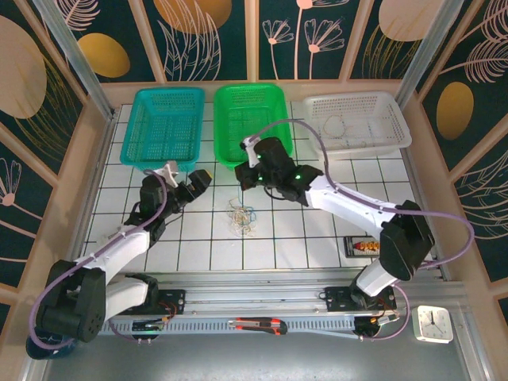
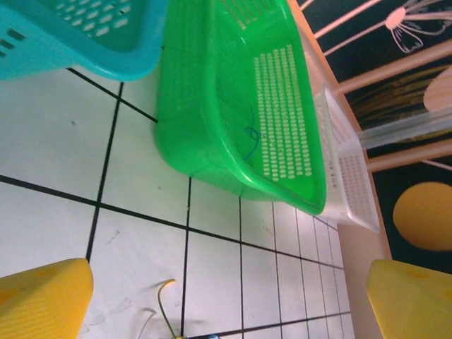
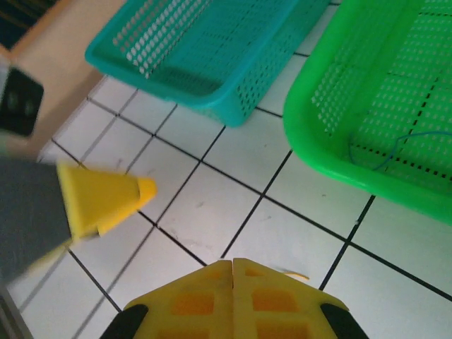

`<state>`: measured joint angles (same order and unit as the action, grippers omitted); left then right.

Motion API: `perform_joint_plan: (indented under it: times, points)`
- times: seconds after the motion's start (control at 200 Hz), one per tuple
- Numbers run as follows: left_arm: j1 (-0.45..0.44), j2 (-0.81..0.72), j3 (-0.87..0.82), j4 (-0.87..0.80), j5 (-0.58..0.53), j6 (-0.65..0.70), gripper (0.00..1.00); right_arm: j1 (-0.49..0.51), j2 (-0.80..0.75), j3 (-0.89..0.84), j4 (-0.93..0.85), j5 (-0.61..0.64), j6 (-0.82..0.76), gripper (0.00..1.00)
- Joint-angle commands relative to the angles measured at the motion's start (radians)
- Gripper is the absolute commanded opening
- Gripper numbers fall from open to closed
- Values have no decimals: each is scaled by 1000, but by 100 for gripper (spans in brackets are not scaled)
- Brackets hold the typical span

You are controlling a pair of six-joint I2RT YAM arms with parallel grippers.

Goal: Untangle the cables

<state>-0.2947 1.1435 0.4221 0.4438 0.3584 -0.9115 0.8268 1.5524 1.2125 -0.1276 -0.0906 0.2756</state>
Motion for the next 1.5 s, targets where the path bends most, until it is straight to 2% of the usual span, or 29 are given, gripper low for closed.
perform_joint_plan:
  times: [0.0,0.215,0.465,0.676,0.996,1.096,1.426,1.496]
  points:
    - [-103,10,-14,41,-2,103,99,-36,-60,-37,94,-82,92,0]
    - [-269,80,-29,90,-99,229,99,-76,-95,-67,133,-118,155,0]
    - [-366,223,90,80,-159,359,99,-75,-113,-63,153,-151,194,0]
    - [-383,355,159,144,-177,363,95,-65,-142,-59,168,-164,223,0]
    - [-383,455,132,202,-169,334,65,-60,-215,45,175,-192,245,0]
    - [-384,464,96,236,-163,313,59,-65,-233,91,180,-195,249,0]
    - [-384,467,38,276,-157,276,55,-122,-259,228,246,-221,288,0]
    - [-384,467,32,278,-156,275,51,-143,-261,248,270,-240,313,0]
